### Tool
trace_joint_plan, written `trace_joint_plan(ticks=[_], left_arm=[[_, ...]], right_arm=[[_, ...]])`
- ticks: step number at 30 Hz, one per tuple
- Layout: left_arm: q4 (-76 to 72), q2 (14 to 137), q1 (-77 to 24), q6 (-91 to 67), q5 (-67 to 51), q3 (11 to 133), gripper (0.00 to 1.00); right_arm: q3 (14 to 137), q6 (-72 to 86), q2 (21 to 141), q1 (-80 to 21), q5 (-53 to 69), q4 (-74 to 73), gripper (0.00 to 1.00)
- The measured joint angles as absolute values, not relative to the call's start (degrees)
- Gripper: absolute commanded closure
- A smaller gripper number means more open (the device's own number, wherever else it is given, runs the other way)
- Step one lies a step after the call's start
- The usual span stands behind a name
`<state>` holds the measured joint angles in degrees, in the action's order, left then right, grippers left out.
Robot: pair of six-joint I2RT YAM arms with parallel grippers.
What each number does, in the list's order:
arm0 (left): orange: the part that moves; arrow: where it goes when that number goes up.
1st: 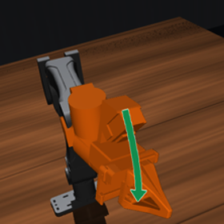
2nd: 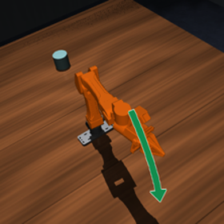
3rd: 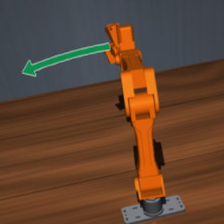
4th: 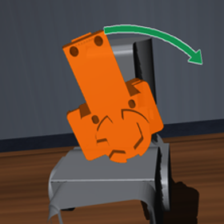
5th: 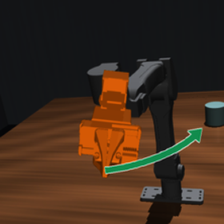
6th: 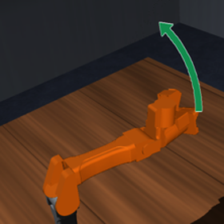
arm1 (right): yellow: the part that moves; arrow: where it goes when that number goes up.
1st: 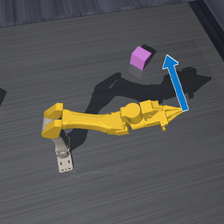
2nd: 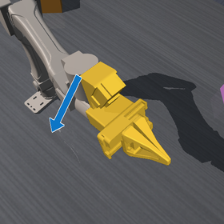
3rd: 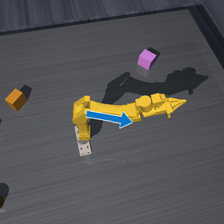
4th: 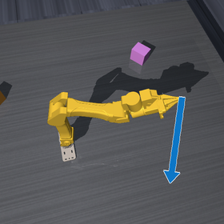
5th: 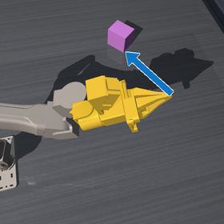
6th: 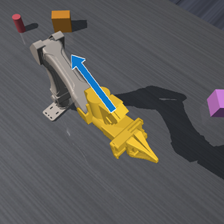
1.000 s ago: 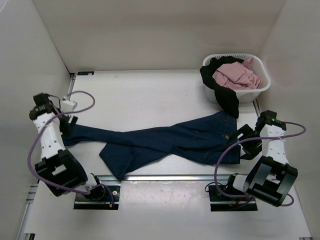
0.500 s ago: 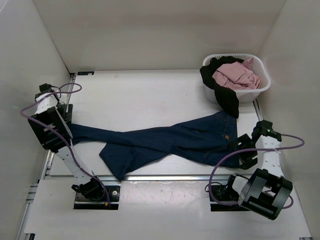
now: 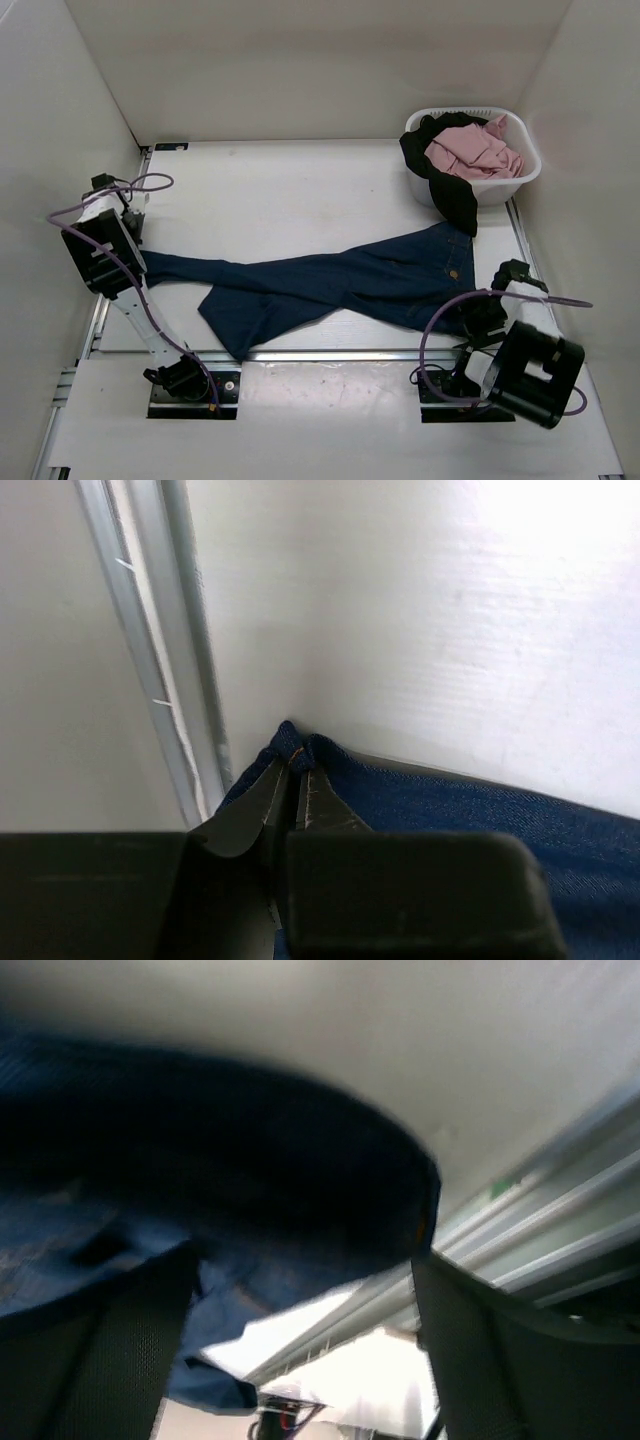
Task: Fold and stack the trousers
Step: Flatten the trousers out
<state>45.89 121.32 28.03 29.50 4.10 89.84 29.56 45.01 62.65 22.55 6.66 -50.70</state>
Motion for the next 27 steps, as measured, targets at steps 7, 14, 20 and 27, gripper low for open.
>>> trace_joint_plan(ticks=[7, 14, 20, 27], left_arm=[[49.8, 117.9, 28.5, 29.6, 0.0, 91.1, 0.86], [54.2, 109.4, 26.9, 29.3, -5.9, 112.1, 0.86], [51.0, 98.8, 25.2, 30.4, -9.2, 120.3, 0.86], [49.8, 89.4, 25.8, 34.3, -8.5, 106.9, 0.86]], right_arm=[[30.6, 48.0, 72.2, 22.8, 9.2, -47.7, 1.00], [57.6, 46.2, 72.9, 21.9, 12.1, -52.2, 1.00], [78.1, 45.4, 70.9, 22.7, 12.6, -52.4, 1.00], [71.3, 44.9, 67.3, 25.4, 12.4, -54.8, 1.00]])
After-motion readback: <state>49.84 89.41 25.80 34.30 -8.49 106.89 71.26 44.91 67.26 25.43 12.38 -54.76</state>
